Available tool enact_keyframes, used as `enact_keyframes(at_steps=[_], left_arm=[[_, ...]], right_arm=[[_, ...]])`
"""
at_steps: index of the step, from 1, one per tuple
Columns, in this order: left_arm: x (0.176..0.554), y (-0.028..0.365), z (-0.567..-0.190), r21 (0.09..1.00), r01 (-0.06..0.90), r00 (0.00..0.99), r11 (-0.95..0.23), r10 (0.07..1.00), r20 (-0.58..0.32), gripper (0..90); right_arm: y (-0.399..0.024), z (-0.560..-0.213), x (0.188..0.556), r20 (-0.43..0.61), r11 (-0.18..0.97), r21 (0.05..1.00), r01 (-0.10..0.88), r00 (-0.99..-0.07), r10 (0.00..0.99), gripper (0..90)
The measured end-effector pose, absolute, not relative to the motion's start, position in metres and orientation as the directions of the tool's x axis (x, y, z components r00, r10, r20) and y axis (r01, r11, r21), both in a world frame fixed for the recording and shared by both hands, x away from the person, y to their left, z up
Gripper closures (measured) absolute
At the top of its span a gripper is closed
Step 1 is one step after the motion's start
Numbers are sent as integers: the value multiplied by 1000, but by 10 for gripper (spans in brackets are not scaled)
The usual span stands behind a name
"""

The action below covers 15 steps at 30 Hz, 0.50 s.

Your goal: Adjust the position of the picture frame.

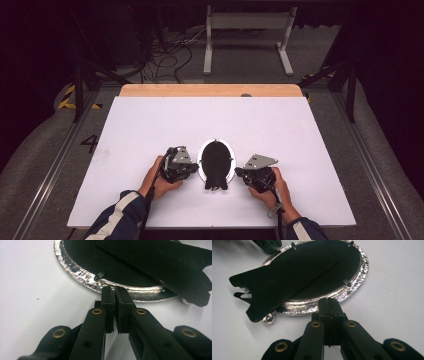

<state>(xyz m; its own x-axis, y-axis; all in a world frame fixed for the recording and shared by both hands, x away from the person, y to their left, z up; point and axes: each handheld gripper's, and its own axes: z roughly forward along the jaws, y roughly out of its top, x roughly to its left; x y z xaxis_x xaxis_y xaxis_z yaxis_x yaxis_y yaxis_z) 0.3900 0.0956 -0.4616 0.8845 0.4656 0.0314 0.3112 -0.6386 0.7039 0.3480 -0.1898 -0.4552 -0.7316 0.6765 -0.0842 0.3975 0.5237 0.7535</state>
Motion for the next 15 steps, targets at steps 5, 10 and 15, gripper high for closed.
enact_keyframes(at_steps=[5, 10, 15], left_arm=[[393, 88, -462, 709, 314, 880, -632, 473, 32, 858], [392, 81, -461, 702, 305, 877, -644, 477, 57, 869], [392, 77, -461, 703, 295, 880, -647, 470, 63, 887]], right_arm=[[-197, -456, 351, -90, 523, 744, 416, -713, 695, 900], [-202, -459, 354, -75, 512, 739, 439, -701, 710, 900], [-200, -459, 354, -91, 516, 734, 441, -690, 718, 900]])
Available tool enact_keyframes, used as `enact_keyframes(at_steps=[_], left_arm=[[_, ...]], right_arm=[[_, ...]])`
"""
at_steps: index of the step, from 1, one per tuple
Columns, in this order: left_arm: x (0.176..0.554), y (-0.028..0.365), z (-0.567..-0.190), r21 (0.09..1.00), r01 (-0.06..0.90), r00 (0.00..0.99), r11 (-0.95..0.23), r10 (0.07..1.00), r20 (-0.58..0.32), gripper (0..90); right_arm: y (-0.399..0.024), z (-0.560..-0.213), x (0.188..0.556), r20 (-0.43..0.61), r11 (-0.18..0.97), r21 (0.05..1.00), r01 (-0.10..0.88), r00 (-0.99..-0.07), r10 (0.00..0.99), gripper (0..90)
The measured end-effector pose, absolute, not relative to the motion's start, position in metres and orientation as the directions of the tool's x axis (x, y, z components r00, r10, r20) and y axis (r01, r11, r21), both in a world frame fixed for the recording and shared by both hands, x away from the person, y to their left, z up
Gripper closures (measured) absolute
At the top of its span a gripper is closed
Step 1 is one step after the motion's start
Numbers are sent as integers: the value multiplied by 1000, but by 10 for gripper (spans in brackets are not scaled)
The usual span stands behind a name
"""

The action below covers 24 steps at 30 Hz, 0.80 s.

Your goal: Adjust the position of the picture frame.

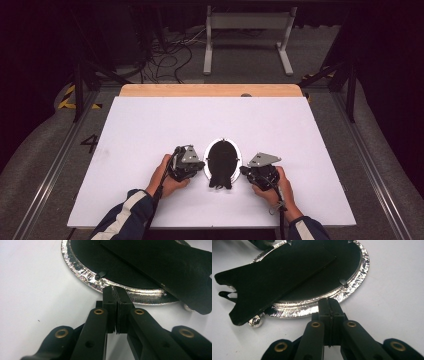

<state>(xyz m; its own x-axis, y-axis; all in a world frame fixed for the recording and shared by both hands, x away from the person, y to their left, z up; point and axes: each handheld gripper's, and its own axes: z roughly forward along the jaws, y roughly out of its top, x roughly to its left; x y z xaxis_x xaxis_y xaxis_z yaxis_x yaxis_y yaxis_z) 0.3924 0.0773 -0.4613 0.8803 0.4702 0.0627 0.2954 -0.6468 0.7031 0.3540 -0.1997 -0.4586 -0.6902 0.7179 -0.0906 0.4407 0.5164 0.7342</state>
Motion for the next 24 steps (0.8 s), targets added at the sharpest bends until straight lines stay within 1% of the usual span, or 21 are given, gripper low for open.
enact_keyframes(at_steps=[4, 8, 12, 18, 21, 24], left_arm=[[392, 76, -461, 699, 295, 881, -651, 468, 64, 895], [391, 73, -460, 690, 274, 884, -670, 459, 94, 898], [391, 71, -460, 684, 265, 883, -680, 456, 111, 899], [391, 71, -461, 694, 280, 881, -663, 465, 89, 899], [390, 70, -461, 689, 266, 880, -675, 462, 113, 899], [390, 71, -461, 693, 265, 880, -671, 462, 110, 896]], right_arm=[[-202, -459, 359, -69, 485, 742, 463, -667, 742, 900], [-205, -460, 365, -30, 446, 748, 491, -646, 763, 900], [-206, -460, 369, -39, 445, 750, 490, -638, 769, 900], [-208, -460, 374, -37, 432, 756, 492, -627, 778, 900], [-208, -460, 374, -41, 433, 757, 490, -625, 780, 900], [-210, -461, 375, -32, 430, 758, 489, -632, 774, 900]])
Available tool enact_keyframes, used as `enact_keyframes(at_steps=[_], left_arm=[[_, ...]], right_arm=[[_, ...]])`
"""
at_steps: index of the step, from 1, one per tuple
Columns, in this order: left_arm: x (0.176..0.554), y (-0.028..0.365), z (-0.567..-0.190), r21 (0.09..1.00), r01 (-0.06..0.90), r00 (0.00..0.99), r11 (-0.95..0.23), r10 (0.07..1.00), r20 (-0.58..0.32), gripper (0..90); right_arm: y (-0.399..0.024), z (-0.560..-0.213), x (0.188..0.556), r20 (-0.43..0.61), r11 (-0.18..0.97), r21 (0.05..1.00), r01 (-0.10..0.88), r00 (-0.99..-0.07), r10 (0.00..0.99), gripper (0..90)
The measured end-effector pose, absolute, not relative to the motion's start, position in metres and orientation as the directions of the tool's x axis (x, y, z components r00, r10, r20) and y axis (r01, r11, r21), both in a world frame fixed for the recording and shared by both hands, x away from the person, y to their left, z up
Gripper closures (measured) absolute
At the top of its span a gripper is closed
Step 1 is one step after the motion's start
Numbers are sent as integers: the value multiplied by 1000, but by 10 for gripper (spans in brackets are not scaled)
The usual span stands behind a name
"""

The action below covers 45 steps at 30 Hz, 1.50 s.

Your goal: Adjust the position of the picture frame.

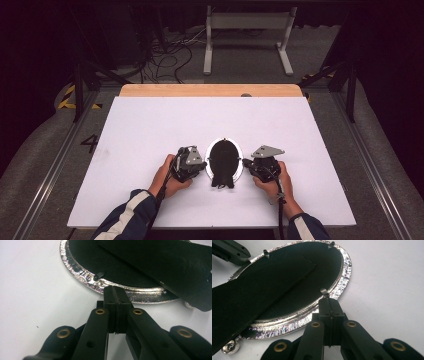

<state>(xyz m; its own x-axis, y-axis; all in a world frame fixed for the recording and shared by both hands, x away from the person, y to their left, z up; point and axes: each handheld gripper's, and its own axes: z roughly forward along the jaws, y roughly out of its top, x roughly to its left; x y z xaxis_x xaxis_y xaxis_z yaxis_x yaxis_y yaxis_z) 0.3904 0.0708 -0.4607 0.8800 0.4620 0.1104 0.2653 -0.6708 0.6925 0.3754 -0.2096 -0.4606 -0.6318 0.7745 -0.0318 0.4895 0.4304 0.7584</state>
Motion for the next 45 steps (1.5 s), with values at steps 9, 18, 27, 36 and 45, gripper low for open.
enact_keyframes(at_steps=[9, 18, 27, 36, 45], left_arm=[[384, 80, -455, 716, 235, 884, -657, 451, 124, 817], [365, 110, -444, 732, 217, 898, -646, 426, 110, 770], [343, 151, -441, 766, 225, 891, -603, 445, 89, 706], [315, 188, -444, 799, 243, 858, -550, 505, 87, 607], [306, 209, -449, 801, 297, 819, -520, 570, 67, 422]], right_arm=[[-216, -449, 363, -70, 445, 775, 448, -640, 765, 900], [-237, -435, 343, -37, 411, 805, 428, -655, 755, 900], [-239, -437, 327, -16, 419, 796, 438, -676, 737, 896], [-227, -439, 315, 3, 470, 762, 446, -727, 686, 840], [-210, -444, 311, 5, 546, 709, 446, -778, 629, 710]])
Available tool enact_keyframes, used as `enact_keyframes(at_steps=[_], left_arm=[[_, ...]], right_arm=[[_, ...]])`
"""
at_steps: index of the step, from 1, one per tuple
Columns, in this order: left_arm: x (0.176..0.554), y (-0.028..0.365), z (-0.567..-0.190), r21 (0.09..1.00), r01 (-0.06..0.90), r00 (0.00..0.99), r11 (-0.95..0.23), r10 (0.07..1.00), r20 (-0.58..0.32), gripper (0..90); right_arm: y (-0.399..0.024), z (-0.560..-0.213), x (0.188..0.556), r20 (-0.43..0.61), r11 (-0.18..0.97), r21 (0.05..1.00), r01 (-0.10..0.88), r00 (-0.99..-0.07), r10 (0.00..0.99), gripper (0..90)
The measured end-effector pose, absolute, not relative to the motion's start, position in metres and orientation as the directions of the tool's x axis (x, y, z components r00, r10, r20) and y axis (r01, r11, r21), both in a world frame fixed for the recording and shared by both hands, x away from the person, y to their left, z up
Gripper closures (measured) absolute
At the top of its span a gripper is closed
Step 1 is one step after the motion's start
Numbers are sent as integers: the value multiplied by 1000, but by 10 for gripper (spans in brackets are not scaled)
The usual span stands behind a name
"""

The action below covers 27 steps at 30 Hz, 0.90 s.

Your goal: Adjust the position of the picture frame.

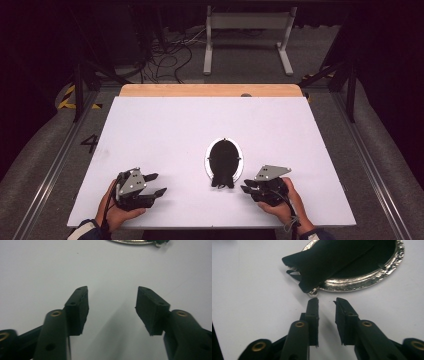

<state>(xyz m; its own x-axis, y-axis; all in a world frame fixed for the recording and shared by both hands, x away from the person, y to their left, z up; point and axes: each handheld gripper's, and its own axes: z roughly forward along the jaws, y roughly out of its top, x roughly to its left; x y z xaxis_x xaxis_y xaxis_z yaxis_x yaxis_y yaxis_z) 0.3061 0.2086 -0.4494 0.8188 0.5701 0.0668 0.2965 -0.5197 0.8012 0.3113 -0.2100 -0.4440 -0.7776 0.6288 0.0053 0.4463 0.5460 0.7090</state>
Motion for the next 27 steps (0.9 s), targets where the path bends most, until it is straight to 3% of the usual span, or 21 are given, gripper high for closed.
enact_keyframes(at_steps=[3, 18, 27], left_arm=[[303, 216, -450, 798, 314, 807, -514, 588, 62, 377], [298, 223, -458, 766, 344, 811, -542, 583, 48, 308], [301, 221, -460, 756, 366, 812, -542, 583, 25, 258]], right_arm=[[-205, -444, 310, 12, 554, 701, 449, -784, 621, 666], [-181, -446, 317, -13, 633, 621, 462, -801, 598, 655], [-179, -447, 322, 15, 623, 625, 469, -806, 592, 671]])
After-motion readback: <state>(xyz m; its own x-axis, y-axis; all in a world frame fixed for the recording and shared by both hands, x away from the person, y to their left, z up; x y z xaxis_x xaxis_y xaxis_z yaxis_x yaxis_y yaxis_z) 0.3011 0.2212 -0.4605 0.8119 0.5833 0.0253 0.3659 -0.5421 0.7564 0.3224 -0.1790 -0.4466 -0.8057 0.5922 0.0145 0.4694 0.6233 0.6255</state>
